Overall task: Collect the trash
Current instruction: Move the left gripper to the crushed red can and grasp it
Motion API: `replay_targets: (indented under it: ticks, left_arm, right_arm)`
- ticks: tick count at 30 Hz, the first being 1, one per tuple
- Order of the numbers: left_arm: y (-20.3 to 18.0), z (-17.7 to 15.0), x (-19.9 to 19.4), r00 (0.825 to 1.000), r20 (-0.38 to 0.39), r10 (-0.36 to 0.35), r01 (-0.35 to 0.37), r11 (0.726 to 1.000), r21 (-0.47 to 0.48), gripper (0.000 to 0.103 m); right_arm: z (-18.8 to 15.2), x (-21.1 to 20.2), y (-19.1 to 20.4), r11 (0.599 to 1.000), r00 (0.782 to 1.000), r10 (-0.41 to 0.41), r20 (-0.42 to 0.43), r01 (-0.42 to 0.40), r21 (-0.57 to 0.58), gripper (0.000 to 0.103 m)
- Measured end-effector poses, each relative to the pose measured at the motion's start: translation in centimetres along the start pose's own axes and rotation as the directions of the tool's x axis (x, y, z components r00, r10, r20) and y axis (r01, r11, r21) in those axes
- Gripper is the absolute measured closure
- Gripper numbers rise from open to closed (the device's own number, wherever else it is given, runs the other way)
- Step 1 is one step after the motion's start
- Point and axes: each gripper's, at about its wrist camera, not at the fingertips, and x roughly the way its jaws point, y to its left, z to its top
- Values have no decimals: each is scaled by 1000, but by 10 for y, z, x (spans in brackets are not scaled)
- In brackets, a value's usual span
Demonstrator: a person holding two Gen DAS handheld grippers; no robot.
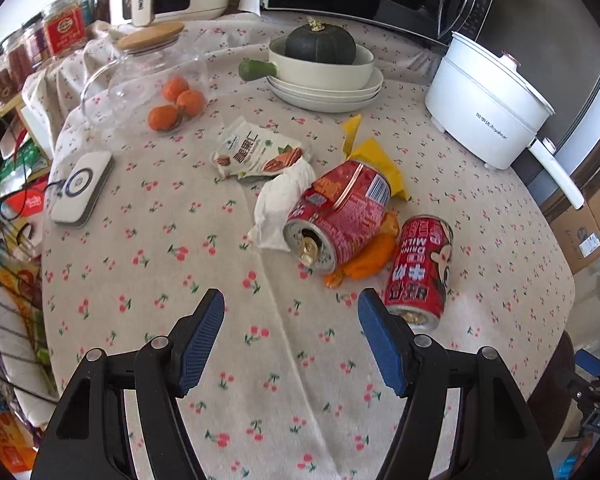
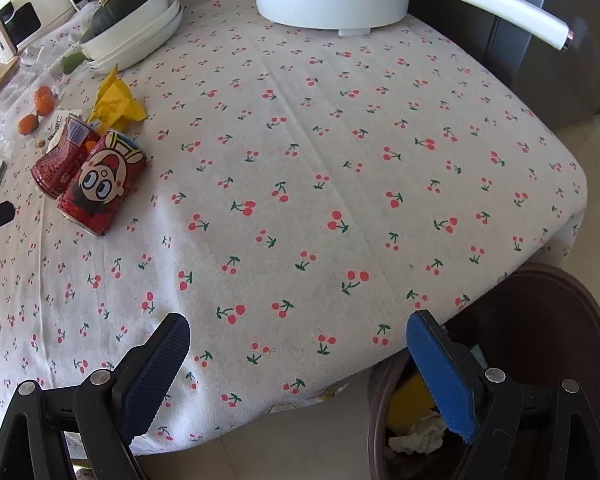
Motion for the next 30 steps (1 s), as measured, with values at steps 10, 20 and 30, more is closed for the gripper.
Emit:
replay_targets:
  ticks: [10,20,30]
  left_arm:
    - [-29,50,57,997,-71,1,5,996,85,31]
    - [-23,38,49,996,-67,-63,66,997,49,52]
    - [16,-18,2,983,-181,-33,29,999,-26,82]
  right_arm:
    - [8,14,-20,996,996,-83,-26,83,-28,12]
    - [9,22,-22,993,993,-109,-41,107,-53,12]
    - [2,17,10,998,999,-27,-35,25,-65,12]
